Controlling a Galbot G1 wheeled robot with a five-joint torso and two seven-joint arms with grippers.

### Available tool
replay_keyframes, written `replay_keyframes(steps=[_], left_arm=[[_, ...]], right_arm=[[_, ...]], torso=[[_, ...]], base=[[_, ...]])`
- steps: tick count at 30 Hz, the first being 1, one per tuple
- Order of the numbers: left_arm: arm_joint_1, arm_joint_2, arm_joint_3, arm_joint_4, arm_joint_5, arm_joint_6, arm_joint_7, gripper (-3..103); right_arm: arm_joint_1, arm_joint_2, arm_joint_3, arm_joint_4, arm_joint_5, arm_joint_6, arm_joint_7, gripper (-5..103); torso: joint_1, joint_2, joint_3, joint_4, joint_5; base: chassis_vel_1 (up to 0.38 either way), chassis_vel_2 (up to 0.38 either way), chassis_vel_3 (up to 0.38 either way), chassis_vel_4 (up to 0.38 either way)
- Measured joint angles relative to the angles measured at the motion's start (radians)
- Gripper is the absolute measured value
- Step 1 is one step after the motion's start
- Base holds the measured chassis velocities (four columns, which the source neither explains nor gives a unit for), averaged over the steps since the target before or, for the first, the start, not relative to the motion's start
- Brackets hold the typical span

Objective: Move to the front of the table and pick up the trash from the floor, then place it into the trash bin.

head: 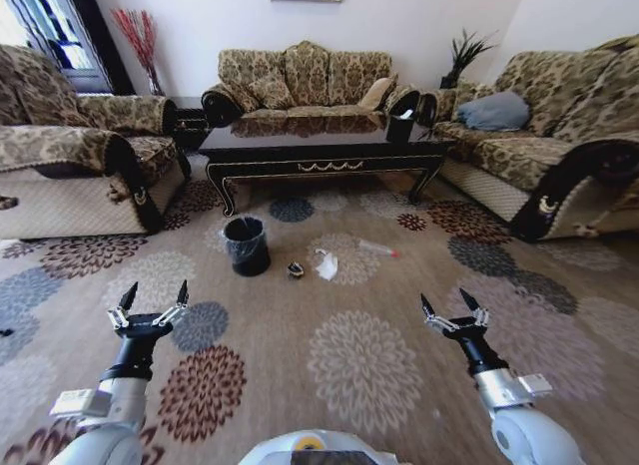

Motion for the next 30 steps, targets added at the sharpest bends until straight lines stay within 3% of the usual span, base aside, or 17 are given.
replay_keyframes(steps=[2,20,30], left_arm=[[-0.001,0.000,0.001,0.000,0.000,0.000,0.000,100],[-0.005,-0.001,0.005,0.008,0.000,-0.004,0.001,100],[-0.007,-0.005,0.006,0.012,0.007,-0.002,-0.002,100]], right_arm=[[-0.001,0.000,0.001,0.000,0.000,0.000,0.000,100],[-0.002,0.007,-0.002,0.004,0.001,0.003,0.000,100],[0.004,0.011,-0.013,-0.003,0.003,0.017,-0.009,100]], torso=[[0.000,0.000,0.000,0.0000,0.0013],[0.000,0.001,0.001,0.0000,0.0009],[0.000,0.001,0.001,0.0001,0.0008]], base=[[-0.343,0.347,0.362,-0.352],[-0.355,0.349,0.356,-0.352],[-0.114,0.128,0.122,-0.119]])
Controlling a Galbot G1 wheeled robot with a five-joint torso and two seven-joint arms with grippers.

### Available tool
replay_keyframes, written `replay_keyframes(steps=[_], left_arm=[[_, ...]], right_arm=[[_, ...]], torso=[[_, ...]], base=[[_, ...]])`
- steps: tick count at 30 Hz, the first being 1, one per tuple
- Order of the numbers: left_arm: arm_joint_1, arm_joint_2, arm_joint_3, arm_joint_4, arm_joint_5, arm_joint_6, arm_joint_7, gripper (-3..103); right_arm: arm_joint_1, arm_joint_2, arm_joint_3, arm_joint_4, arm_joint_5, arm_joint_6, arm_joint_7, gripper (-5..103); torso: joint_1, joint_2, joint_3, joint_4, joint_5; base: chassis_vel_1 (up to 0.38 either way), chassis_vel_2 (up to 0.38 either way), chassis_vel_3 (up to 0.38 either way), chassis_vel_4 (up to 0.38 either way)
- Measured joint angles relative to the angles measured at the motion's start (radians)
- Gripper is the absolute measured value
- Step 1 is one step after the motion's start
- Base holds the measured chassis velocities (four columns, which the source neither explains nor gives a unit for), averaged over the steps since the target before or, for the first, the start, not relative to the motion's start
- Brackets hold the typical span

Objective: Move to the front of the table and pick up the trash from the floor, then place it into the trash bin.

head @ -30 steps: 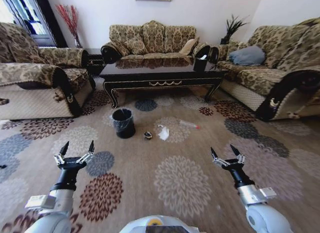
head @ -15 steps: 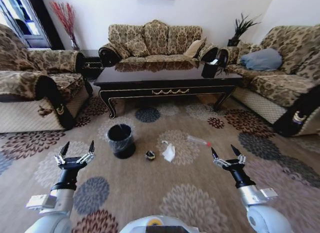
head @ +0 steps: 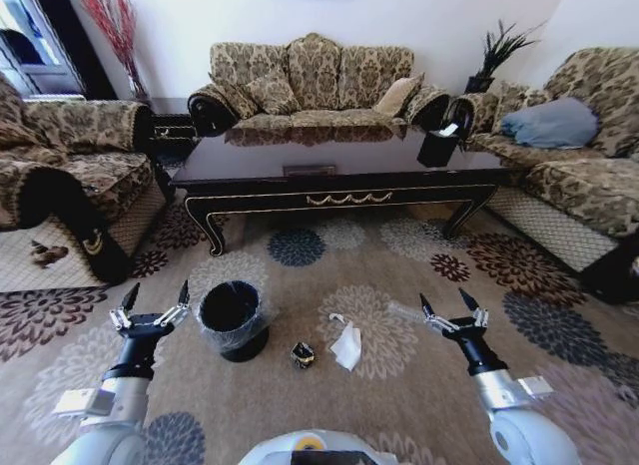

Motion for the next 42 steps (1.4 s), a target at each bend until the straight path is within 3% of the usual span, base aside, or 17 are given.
replay_keyframes(steps=[5,15,18,19,23,24,26,29,30,33,42], left_arm=[[-0.017,0.015,-0.002,0.001,-0.006,0.029,-0.030,100],[-0.046,0.047,-0.018,0.006,-0.036,0.090,-0.035,100],[-0.102,0.091,-0.017,0.017,-0.053,0.210,-0.092,100],[-0.102,0.091,-0.017,0.017,-0.053,0.210,-0.092,100],[-0.161,0.174,-0.019,0.033,-0.182,0.373,-0.198,100],[-0.161,0.174,-0.019,0.033,-0.182,0.373,-0.198,100],[-0.185,0.204,-0.023,0.042,-0.251,0.471,-0.231,100],[-0.232,0.245,-0.028,0.064,-0.409,0.669,-0.299,100],[-0.232,0.245,-0.028,0.064,-0.409,0.669,-0.299,100],[-0.270,0.262,-0.021,0.092,-0.568,0.781,-0.375,100],[-0.341,0.298,0.010,0.226,-0.656,0.807,-0.425,100]], right_arm=[[0.004,0.000,-0.008,-0.001,-0.002,0.000,0.020,100],[0.018,0.001,-0.025,-0.012,-0.004,0.011,0.014,100],[0.021,0.000,-0.030,-0.013,-0.010,0.011,0.028,100],[0.021,0.000,-0.030,-0.013,-0.010,0.011,0.028,100],[0.034,-0.006,-0.046,-0.024,-0.023,0.005,0.086,100],[0.034,-0.006,-0.046,-0.024,-0.023,0.005,0.086,100],[0.041,-0.012,-0.056,-0.028,-0.028,0.002,0.104,100],[0.052,-0.024,-0.073,-0.029,-0.036,-0.006,0.113,100],[0.052,-0.024,-0.073,-0.029,-0.036,-0.006,0.113,100],[0.071,-0.034,-0.101,-0.028,-0.047,-0.030,0.155,100],[0.077,-0.059,-0.119,-0.027,-0.043,-0.074,0.190,100]], torso=[[0.000,0.000,0.000,-0.0002,0.0000],[0.000,0.000,0.000,0.0000,-0.0003],[0.000,0.000,0.000,0.0000,-0.0002],[0.000,0.000,0.000,0.0000,-0.0002],[0.000,0.000,0.000,-0.0001,-0.0002],[0.000,0.000,0.000,-0.0001,-0.0002],[0.000,0.000,0.000,-0.0001,-0.0001],[0.000,0.000,0.000,-0.0001,-0.0003],[0.000,0.000,0.000,-0.0001,-0.0003],[0.000,0.000,0.000,-0.0001,-0.0001],[0.001,0.000,0.000,-0.0002,-0.0002]], base=[[0.045,-0.041,-0.036,0.035],[0.000,0.000,0.000,0.000],[0.000,0.000,0.000,0.000],[0.000,0.000,0.000,0.000],[0.000,0.000,0.000,0.000],[0.000,0.000,0.000,0.000],[0.000,0.000,0.000,0.000],[0.000,0.000,0.000,0.000],[0.000,0.000,0.000,0.000],[0.000,0.000,0.000,0.000],[0.000,0.000,0.000,0.000]])
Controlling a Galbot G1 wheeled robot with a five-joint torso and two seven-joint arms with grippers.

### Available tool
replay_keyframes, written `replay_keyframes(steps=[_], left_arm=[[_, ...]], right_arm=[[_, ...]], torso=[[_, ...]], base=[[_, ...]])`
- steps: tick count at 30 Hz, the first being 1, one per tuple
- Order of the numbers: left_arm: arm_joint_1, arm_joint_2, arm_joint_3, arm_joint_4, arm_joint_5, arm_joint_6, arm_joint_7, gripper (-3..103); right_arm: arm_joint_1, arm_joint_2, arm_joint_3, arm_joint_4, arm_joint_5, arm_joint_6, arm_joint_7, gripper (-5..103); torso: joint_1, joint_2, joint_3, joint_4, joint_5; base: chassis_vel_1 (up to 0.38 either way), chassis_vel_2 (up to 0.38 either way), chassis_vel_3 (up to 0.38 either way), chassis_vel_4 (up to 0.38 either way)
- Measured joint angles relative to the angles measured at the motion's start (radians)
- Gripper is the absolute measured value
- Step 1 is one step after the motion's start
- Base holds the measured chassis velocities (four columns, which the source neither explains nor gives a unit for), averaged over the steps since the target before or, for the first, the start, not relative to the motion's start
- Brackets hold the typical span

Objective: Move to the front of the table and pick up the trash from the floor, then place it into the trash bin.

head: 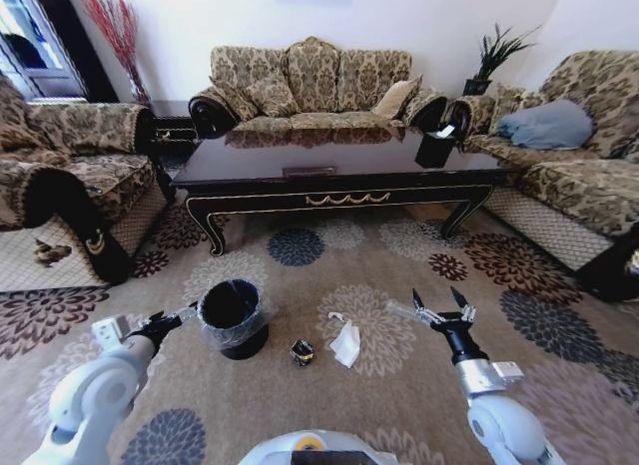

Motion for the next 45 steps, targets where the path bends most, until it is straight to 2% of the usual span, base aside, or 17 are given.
replay_keyframes(steps=[6,13,20,29,39,41,45], left_arm=[[-0.051,0.026,0.032,0.104,-0.010,-0.005,0.002,100],[-0.164,0.051,0.101,0.237,-0.032,-0.010,0.026,100],[-0.249,0.026,0.188,0.326,-0.041,-0.013,0.050,100],[-0.283,-0.012,0.246,0.396,-0.041,-0.014,0.017,100],[-0.278,-0.022,0.256,0.427,-0.032,-0.015,0.005,100],[-0.276,-0.023,0.256,0.436,-0.023,-0.015,0.004,96],[-0.271,-0.025,0.253,0.443,-0.010,-0.016,0.010,81]], right_arm=[[0.000,-0.009,-0.005,-0.010,-0.008,-0.024,0.007,100],[0.002,0.010,-0.013,-0.035,-0.035,-0.035,0.012,100],[-0.006,0.017,-0.005,-0.064,-0.049,-0.031,0.019,100],[-0.004,0.013,-0.001,-0.081,-0.053,-0.030,0.026,100],[0.009,0.014,-0.013,-0.105,-0.063,-0.025,0.026,100],[0.011,0.015,-0.016,-0.110,-0.066,-0.022,0.026,100],[0.013,0.015,-0.021,-0.120,-0.071,-0.014,0.024,100]], torso=[[0.000,0.000,0.000,0.0002,0.0000],[0.000,0.000,0.000,0.0001,0.0000],[0.000,0.000,0.000,0.0000,0.0002],[0.000,0.000,0.000,0.0001,0.0001],[0.000,0.000,0.000,0.0002,0.0002],[0.000,0.000,0.000,0.0002,0.0002],[0.000,0.000,0.000,0.0001,0.0003]], base=[[0.000,0.000,0.000,0.000],[0.000,0.000,0.000,0.000],[0.000,0.000,0.000,0.000],[0.000,0.000,0.000,0.000],[0.000,0.000,0.000,0.000],[0.000,0.000,0.000,0.000],[0.000,0.000,0.000,0.000]])
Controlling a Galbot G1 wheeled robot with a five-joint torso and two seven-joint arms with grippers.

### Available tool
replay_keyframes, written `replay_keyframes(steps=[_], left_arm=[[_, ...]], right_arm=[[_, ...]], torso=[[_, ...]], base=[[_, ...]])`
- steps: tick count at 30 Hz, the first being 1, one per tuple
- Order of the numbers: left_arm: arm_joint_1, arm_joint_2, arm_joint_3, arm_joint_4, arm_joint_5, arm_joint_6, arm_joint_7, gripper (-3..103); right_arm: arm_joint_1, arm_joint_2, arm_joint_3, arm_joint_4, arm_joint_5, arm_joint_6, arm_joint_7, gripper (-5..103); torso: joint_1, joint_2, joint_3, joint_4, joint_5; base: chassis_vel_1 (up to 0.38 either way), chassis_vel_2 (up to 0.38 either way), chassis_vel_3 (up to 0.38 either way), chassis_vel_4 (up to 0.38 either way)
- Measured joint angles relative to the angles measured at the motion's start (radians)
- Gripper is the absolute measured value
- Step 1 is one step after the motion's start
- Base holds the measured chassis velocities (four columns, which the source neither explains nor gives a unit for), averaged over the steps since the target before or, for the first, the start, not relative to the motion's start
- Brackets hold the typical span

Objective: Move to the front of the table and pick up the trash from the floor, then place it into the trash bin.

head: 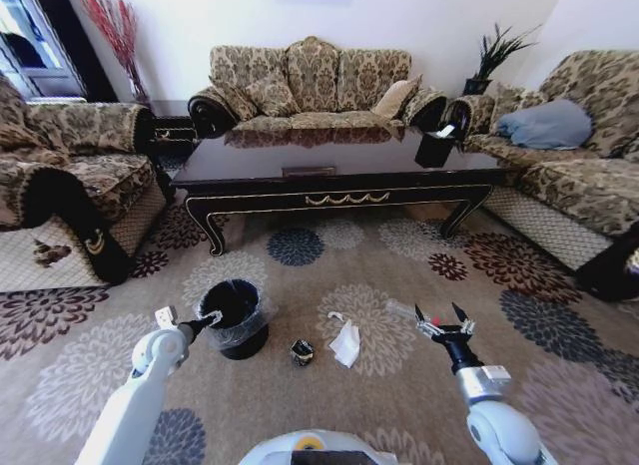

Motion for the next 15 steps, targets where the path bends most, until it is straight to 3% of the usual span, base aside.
replay_keyframes(steps=[4,8,11,15], left_arm=[[0.005,-0.002,-0.003,-0.002,0.002,-0.001,0.005,70],[0.020,-0.003,-0.011,-0.010,0.010,-0.004,0.007,48],[0.027,-0.003,-0.016,-0.017,0.011,-0.004,0.005,43],[0.049,-0.003,-0.031,-0.034,0.015,-0.002,0.001,27]], right_arm=[[0.003,-0.003,-0.004,-0.008,-0.005,0.003,-0.002,100],[0.007,-0.005,-0.008,-0.013,-0.011,0.006,-0.004,100],[0.008,-0.006,-0.008,-0.014,-0.013,0.009,-0.004,100],[0.006,-0.006,-0.009,-0.018,-0.022,0.015,-0.005,100]], torso=[[0.000,0.000,0.000,-0.0002,-0.0002],[0.000,0.000,0.000,-0.0001,0.0000],[0.000,0.000,0.000,0.0000,-0.0002],[0.000,0.000,0.000,-0.0001,-0.0004]], base=[[0.000,0.000,0.000,0.000],[0.000,0.000,0.000,0.000],[0.000,0.000,0.000,0.000],[0.000,0.000,0.000,0.000]])
